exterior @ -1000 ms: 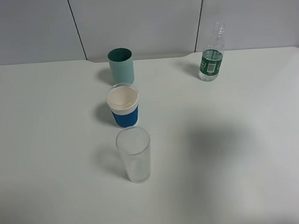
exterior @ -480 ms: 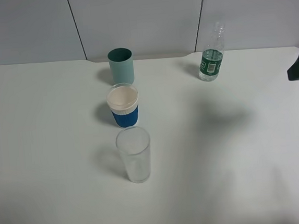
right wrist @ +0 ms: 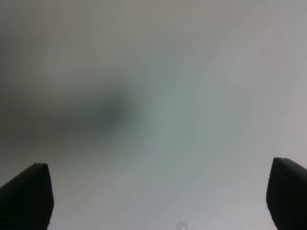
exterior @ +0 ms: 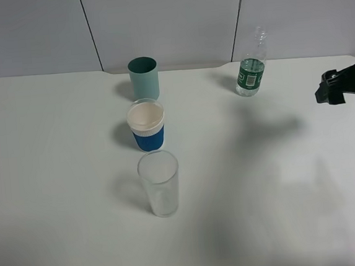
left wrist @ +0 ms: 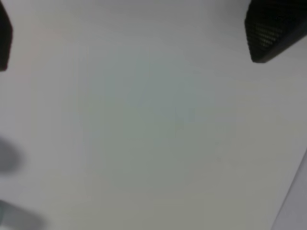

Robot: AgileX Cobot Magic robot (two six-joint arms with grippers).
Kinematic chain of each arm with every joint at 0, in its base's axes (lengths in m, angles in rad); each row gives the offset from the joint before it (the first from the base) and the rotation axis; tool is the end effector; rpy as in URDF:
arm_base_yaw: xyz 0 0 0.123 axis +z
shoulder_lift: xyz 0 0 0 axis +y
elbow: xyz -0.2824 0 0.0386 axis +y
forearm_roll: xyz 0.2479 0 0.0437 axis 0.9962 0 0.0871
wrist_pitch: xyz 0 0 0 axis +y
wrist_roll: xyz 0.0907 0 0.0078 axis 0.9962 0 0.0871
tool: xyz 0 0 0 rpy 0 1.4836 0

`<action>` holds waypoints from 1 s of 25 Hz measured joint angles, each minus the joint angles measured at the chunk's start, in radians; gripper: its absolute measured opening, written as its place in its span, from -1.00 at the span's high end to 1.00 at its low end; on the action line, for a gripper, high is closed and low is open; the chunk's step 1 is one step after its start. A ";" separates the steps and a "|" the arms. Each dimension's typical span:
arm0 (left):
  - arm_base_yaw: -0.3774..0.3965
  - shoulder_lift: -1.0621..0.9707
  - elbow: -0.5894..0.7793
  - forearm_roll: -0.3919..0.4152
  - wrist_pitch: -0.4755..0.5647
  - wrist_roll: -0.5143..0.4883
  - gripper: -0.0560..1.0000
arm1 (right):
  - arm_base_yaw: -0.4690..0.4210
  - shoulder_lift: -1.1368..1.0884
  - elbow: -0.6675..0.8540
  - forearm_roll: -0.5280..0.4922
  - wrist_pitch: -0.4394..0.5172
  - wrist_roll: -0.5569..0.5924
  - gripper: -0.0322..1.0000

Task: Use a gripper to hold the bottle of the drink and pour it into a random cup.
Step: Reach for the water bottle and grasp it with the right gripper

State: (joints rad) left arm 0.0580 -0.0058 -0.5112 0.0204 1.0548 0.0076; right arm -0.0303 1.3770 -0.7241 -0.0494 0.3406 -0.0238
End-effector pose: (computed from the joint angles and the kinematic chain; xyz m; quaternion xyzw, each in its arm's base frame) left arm -0.0069 0.0012 0.2807 -0.0218 0.8469 0.0276 0.5306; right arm 0.2628 -0.0095 0.2199 -0.0162 0.9451 -0.0242 0.3255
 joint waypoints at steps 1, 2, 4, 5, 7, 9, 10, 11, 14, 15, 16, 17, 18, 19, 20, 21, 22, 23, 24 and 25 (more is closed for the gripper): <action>0.000 0.000 0.000 0.000 0.000 0.000 -0.96 | 0.006 0.024 0.000 -0.012 -0.028 0.004 -0.76; 0.000 0.000 0.000 0.000 0.000 0.000 -0.96 | 0.011 0.047 0.000 -0.022 -0.053 0.009 -0.76; 0.000 0.000 0.000 0.000 0.000 0.000 -0.96 | 0.024 0.091 0.000 -0.045 -0.102 0.018 -0.76; 0.000 0.000 0.000 0.000 0.000 0.000 -0.96 | 0.027 0.116 0.000 -0.058 -0.127 0.024 -0.76; 0.000 0.000 0.000 0.000 0.000 0.000 -0.96 | 0.032 0.163 0.000 -0.086 -0.174 0.045 -0.76; 0.000 0.000 0.000 -0.001 0.000 0.000 -0.96 | 0.034 0.208 0.000 -0.133 -0.222 0.087 -0.76; 0.000 0.000 0.000 -0.001 0.000 0.000 -0.96 | 0.034 0.230 0.000 -0.164 -0.255 0.124 -0.76; 0.000 0.000 0.000 -0.001 0.000 0.000 -0.96 | 0.034 0.252 0.000 -0.199 -0.282 0.161 -0.76; 0.000 0.000 0.000 -0.001 0.000 0.000 -0.96 | 0.034 0.303 -0.001 -0.323 -0.379 0.278 -0.76; 0.000 0.000 0.000 -0.001 0.000 0.000 -0.96 | 0.034 0.320 -0.001 -0.366 -0.412 0.310 -0.76; 0.000 0.000 0.000 -0.001 0.000 0.000 -0.96 | 0.034 0.336 -0.001 -0.399 -0.454 0.344 -0.76; 0.000 0.000 0.000 -0.001 0.000 0.000 -0.96 | 0.034 0.352 -0.001 -0.434 -0.497 0.371 -0.76; 0.000 0.000 0.000 -0.001 0.000 0.000 -0.96 | 0.034 0.365 -0.001 -0.460 -0.531 0.385 -0.76; 0.000 0.000 0.000 -0.001 0.000 0.000 -0.96 | 0.034 0.380 -0.001 -0.486 -0.571 0.397 -0.76; 0.000 0.000 0.000 -0.001 0.000 0.000 -0.96 | 0.034 0.394 -0.002 -0.503 -0.600 0.401 -0.76; 0.000 0.000 0.000 -0.001 0.000 0.000 -0.96 | 0.035 0.406 -0.002 -0.516 -0.635 0.404 -0.76; 0.000 0.000 0.000 -0.001 0.000 0.000 -0.96 | 0.035 0.416 -0.002 -0.522 -0.657 0.406 -0.76; 0.000 0.000 0.000 -0.001 0.000 0.000 -0.96 | 0.035 0.431 -0.002 -0.526 -0.677 0.407 -0.76; 0.000 0.000 0.000 -0.001 0.000 0.000 -0.96 | 0.035 0.441 -0.002 -0.526 -0.688 0.407 -0.76; 0.000 0.000 0.000 -0.001 0.000 0.000 -0.96 | 0.035 0.450 -0.002 -0.526 -0.700 0.403 -0.76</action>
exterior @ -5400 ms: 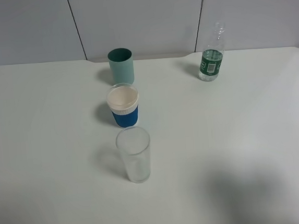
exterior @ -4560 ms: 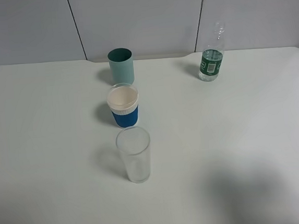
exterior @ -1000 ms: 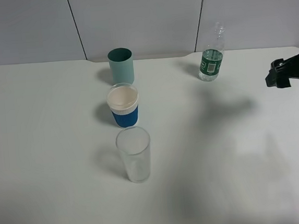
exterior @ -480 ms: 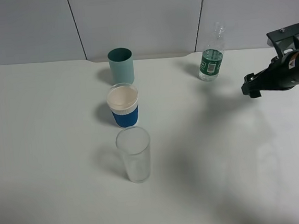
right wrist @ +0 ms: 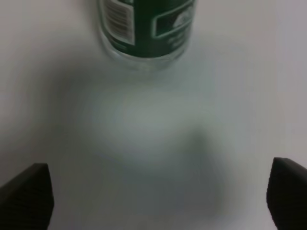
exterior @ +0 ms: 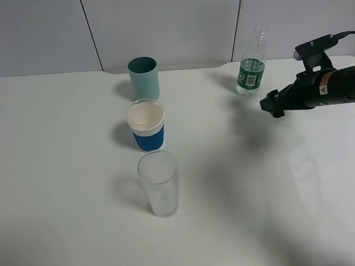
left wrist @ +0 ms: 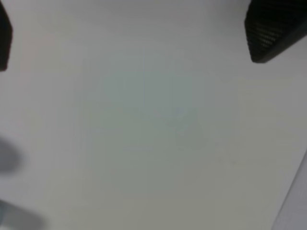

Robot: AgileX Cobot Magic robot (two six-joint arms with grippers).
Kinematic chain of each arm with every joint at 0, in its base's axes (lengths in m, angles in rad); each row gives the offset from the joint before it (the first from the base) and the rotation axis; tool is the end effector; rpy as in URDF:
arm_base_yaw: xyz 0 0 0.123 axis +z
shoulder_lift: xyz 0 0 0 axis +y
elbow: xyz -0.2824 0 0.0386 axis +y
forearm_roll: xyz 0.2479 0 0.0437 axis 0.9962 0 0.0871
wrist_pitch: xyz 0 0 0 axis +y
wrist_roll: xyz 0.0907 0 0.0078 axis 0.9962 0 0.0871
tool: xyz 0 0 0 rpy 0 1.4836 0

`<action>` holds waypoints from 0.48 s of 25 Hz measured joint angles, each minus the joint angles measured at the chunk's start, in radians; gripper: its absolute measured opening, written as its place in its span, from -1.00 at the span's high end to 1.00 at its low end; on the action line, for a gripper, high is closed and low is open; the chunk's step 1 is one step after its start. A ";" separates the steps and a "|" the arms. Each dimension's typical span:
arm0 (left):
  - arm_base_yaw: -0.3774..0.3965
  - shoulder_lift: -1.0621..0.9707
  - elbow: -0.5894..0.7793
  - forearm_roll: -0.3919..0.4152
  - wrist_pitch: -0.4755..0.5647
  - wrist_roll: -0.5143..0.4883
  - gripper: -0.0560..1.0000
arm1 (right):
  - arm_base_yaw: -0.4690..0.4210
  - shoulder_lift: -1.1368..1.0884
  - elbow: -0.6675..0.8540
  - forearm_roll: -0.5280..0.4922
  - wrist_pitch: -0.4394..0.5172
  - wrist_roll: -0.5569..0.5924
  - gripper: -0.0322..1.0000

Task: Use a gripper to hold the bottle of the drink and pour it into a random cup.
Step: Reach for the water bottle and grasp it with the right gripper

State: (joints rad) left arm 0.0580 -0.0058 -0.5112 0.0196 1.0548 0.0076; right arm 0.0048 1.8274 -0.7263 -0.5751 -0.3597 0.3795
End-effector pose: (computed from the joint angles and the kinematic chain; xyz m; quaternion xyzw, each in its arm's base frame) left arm -0.0069 0.0012 0.2807 -0.0218 0.8469 0.0272 0.5306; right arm 0.3279 0.0189 0.1269 -0.1171 0.8975 0.0536 0.4218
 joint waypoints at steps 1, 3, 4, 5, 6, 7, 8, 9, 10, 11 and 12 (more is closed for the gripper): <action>0.000 0.000 0.000 0.000 0.000 0.000 -0.96 | 0.000 0.007 0.000 0.001 -0.005 -0.009 -0.76; 0.000 0.000 0.000 0.000 0.000 0.000 -0.96 | 0.000 0.012 0.000 0.001 -0.021 -0.034 -0.76; 0.000 0.000 0.000 0.000 0.000 0.000 -0.96 | 0.000 0.012 -0.001 0.001 -0.027 -0.051 -0.76; 0.000 0.000 0.000 0.000 0.000 0.000 -0.96 | 0.000 0.012 -0.006 0.001 -0.028 -0.063 -0.76; 0.000 0.000 0.000 0.000 0.000 0.000 -0.96 | -0.001 0.012 -0.014 0.001 -0.029 -0.068 -0.76; 0.000 0.000 0.000 0.000 0.000 0.000 -0.96 | -0.001 0.012 -0.019 0.001 -0.029 -0.071 -0.76; 0.000 0.000 0.000 0.000 0.000 0.000 -0.96 | -0.001 0.012 -0.025 0.001 -0.029 -0.073 -0.76; 0.000 0.000 0.000 0.000 0.000 0.000 -0.96 | -0.001 0.012 -0.030 0.001 -0.039 -0.074 -0.76; 0.000 0.000 0.000 0.000 0.000 0.000 -0.96 | -0.003 0.012 -0.034 0.001 -0.052 -0.075 -0.76; 0.000 0.000 0.000 0.000 0.000 0.000 -0.96 | -0.006 0.012 -0.038 0.002 -0.064 -0.075 -0.76; 0.000 0.000 0.000 0.000 0.000 0.000 -0.96 | -0.011 0.012 -0.040 0.010 -0.075 -0.075 -0.76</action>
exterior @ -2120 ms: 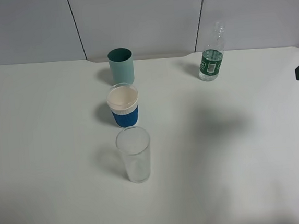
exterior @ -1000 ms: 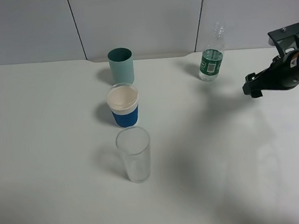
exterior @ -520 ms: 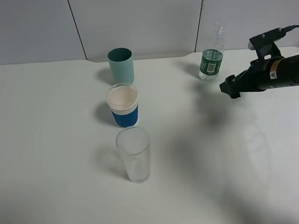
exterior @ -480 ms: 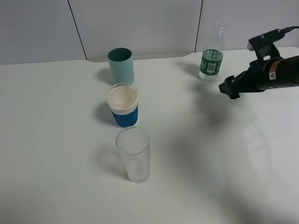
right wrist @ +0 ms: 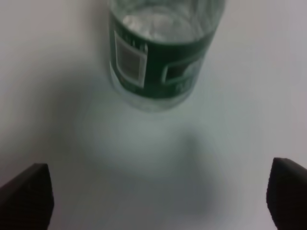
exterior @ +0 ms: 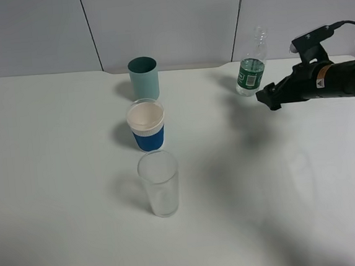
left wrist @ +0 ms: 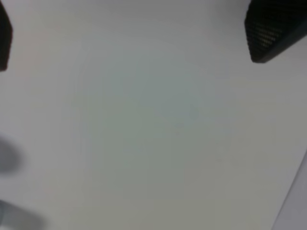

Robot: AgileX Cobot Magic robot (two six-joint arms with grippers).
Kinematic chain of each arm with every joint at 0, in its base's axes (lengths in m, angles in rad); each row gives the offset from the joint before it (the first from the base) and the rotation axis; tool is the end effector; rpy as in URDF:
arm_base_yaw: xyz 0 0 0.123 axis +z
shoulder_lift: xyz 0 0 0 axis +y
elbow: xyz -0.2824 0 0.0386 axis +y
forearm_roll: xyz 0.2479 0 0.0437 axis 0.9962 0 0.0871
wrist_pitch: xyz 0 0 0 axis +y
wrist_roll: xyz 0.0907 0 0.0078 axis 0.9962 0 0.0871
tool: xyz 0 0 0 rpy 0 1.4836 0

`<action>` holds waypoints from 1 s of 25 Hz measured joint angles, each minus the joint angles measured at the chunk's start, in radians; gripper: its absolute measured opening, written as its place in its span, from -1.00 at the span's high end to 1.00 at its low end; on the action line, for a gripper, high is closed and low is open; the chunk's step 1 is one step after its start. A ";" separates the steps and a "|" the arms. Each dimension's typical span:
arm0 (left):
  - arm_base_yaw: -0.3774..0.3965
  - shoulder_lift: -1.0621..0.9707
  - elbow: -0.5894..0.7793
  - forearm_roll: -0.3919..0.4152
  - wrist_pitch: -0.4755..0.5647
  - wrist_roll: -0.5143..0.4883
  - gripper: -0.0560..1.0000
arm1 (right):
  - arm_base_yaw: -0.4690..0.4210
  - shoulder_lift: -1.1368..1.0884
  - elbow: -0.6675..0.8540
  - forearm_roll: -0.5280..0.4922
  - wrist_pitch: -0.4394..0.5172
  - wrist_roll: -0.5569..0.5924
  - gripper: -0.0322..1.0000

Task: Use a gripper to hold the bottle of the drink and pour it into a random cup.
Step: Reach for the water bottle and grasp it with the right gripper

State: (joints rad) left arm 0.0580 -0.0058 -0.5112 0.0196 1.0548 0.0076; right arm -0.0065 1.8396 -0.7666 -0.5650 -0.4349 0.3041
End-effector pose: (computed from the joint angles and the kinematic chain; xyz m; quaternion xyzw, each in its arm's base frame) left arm -0.0069 0.0012 0.2807 -0.0218 0.8469 0.0272 0.5306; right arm 0.3417 0.0183 0.1370 -0.1450 0.8711 0.0488 0.4667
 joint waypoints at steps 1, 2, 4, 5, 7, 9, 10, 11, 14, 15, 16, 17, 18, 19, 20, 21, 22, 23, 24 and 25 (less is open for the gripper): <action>0.000 0.000 0.000 0.000 0.000 0.000 -0.96 | -0.005 0.000 -0.001 0.013 -0.013 0.000 -0.76; 0.000 0.000 0.000 0.000 0.000 0.000 -0.96 | -0.013 0.000 -0.001 0.023 -0.033 -0.002 -0.76; 0.000 0.000 0.000 0.000 0.000 0.000 -0.96 | -0.026 0.006 -0.001 0.044 -0.073 -0.010 -0.76; 0.000 0.000 0.000 0.000 0.000 0.000 -0.96 | -0.029 0.013 -0.002 0.050 -0.102 -0.021 -0.76; 0.000 0.000 0.000 0.000 0.000 0.000 -0.96 | -0.030 0.028 -0.002 0.054 -0.143 -0.049 -0.76; 0.000 0.000 0.000 0.000 0.000 0.000 -0.96 | -0.030 0.047 -0.004 0.054 -0.190 -0.075 -0.76; 0.000 0.000 0.000 0.000 0.000 0.000 -0.96 | -0.030 0.059 -0.009 0.054 -0.200 -0.083 -0.76; 0.000 0.000 0.000 0.000 0.000 0.000 -0.96 | -0.030 0.072 -0.018 0.054 -0.209 -0.089 -0.76; 0.000 0.000 0.000 0.000 0.000 0.000 -0.96 | -0.030 0.100 -0.046 0.054 -0.212 -0.094 -0.76; 0.000 0.000 0.000 0.000 0.000 0.000 -0.96 | -0.030 0.106 -0.055 0.054 -0.214 -0.094 -0.76; 0.000 0.000 0.000 0.000 0.000 0.000 -0.96 | -0.030 0.111 -0.062 0.054 -0.215 -0.094 -0.76; 0.000 0.000 0.000 0.000 0.000 0.000 -0.96 | -0.030 0.116 -0.071 0.055 -0.217 -0.094 -0.76; 0.000 0.000 0.000 0.000 0.000 0.000 -0.96 | -0.030 0.123 -0.078 0.056 -0.222 -0.094 -0.76; 0.000 0.000 0.000 0.000 0.000 0.000 -0.96 | -0.030 0.131 -0.088 0.059 -0.224 -0.094 -0.76; 0.000 0.000 0.000 0.000 0.000 0.000 -0.96 | -0.030 0.141 -0.099 0.059 -0.229 -0.094 -0.76; 0.000 0.000 0.000 0.000 0.000 0.000 -0.96 | -0.030 0.152 -0.110 0.059 -0.230 -0.094 -0.76; 0.000 0.000 0.000 0.000 0.000 0.000 -0.96 | -0.030 0.164 -0.121 0.058 -0.233 -0.094 -0.76; 0.000 0.000 0.000 0.000 0.000 0.000 -0.96 | -0.030 0.176 -0.130 0.057 -0.235 -0.094 -0.76; 0.000 0.000 0.000 0.000 0.000 0.000 -0.96 | -0.030 0.186 -0.142 0.052 -0.238 -0.093 -0.76; 0.000 0.000 0.000 0.000 0.000 0.000 -0.96 | -0.030 0.195 -0.152 0.045 -0.239 -0.092 -0.76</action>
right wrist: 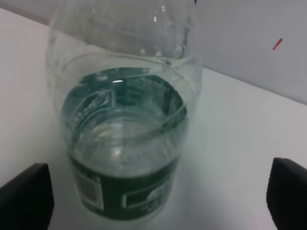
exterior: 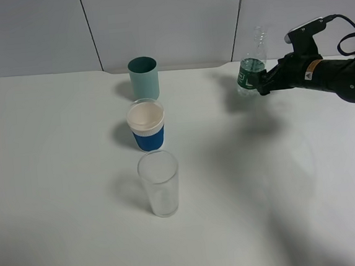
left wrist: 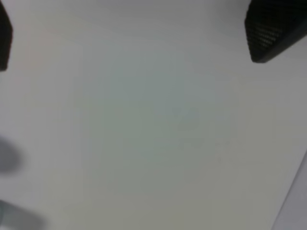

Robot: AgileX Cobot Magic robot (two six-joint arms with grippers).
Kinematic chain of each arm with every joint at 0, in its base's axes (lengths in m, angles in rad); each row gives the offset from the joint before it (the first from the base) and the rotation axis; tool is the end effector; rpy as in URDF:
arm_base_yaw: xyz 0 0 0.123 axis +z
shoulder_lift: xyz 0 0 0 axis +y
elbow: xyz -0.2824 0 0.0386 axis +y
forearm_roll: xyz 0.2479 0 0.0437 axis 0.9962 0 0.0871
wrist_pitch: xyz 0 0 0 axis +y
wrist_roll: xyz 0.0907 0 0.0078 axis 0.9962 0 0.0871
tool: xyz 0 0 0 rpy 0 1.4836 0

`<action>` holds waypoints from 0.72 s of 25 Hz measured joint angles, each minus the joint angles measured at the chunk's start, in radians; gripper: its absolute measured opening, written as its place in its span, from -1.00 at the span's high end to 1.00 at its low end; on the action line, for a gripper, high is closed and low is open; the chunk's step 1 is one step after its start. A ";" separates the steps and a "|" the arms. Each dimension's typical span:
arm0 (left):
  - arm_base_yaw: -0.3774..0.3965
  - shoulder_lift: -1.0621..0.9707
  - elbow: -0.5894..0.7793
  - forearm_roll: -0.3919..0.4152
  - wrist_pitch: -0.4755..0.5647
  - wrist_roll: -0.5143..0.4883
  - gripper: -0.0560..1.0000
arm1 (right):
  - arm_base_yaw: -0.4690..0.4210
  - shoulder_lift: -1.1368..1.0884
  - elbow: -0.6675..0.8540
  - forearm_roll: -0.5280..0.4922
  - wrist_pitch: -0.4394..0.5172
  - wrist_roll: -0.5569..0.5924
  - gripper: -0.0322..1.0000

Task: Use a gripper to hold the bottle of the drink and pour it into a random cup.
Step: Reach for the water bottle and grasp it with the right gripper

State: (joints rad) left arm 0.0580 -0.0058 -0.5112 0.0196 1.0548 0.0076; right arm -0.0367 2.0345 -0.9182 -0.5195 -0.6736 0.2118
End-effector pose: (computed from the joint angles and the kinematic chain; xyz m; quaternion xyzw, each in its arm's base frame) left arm -0.0069 0.0012 0.2807 -0.0218 0.8469 0.0272 0.5306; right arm 0.3886 0.0139 0.1191 -0.1560 0.8191 0.0651 0.5482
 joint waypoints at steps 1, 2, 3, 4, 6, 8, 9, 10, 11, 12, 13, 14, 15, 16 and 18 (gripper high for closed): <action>0.000 0.000 0.000 0.000 0.000 0.000 -0.96 | 0.001 0.014 -0.015 -0.009 -0.003 0.001 -0.76; 0.000 0.000 0.000 0.000 0.000 0.000 -0.96 | 0.002 0.023 -0.025 -0.019 -0.013 0.002 -0.76; 0.000 0.000 0.000 0.000 0.000 0.000 -0.96 | 0.005 0.035 -0.038 -0.034 -0.019 0.002 -0.76; 0.000 0.000 0.000 0.000 0.000 0.000 -0.96 | 0.009 0.044 -0.049 -0.043 -0.024 0.003 -0.76; 0.000 0.000 0.000 0.000 0.000 0.000 -0.96 | 0.016 0.059 -0.067 -0.064 -0.028 0.004 -0.76; 0.000 0.000 0.000 0.000 0.000 0.000 -0.96 | 0.017 0.070 -0.082 -0.075 -0.038 0.004 -0.76; 0.000 0.000 0.000 0.000 0.000 0.000 -0.96 | 0.017 0.074 -0.086 -0.075 -0.055 0.004 -0.76; 0.000 0.000 0.000 0.000 0.000 0.000 -0.96 | 0.017 0.076 -0.091 -0.078 -0.067 0.004 -0.76; 0.000 0.000 0.000 0.000 0.000 0.000 -0.96 | 0.017 0.078 -0.095 -0.079 -0.083 0.004 -0.76; 0.000 0.000 0.000 0.000 0.000 0.000 -0.96 | 0.018 0.080 -0.096 -0.080 -0.099 0.004 -0.76; 0.000 0.000 0.000 0.000 0.000 0.000 -0.96 | 0.018 0.080 -0.096 -0.080 -0.118 0.004 -0.76; 0.000 0.000 0.000 0.000 0.000 0.000 -0.96 | 0.018 0.082 -0.096 -0.081 -0.128 0.004 -0.76; 0.000 0.000 0.000 0.000 0.000 0.000 -0.96 | 0.018 0.083 -0.097 -0.081 -0.134 0.002 -0.76; 0.000 0.000 0.000 0.000 0.000 0.000 -0.96 | 0.018 0.084 -0.099 -0.081 -0.135 -0.002 -0.76; 0.000 0.000 0.000 0.000 0.000 0.000 -0.96 | 0.018 0.084 -0.104 -0.081 -0.138 -0.003 -0.76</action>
State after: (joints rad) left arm 0.0580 -0.0058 -0.5112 0.0196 1.0548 0.0076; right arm -0.0190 2.1186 -1.0218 -0.6004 -0.8117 0.2087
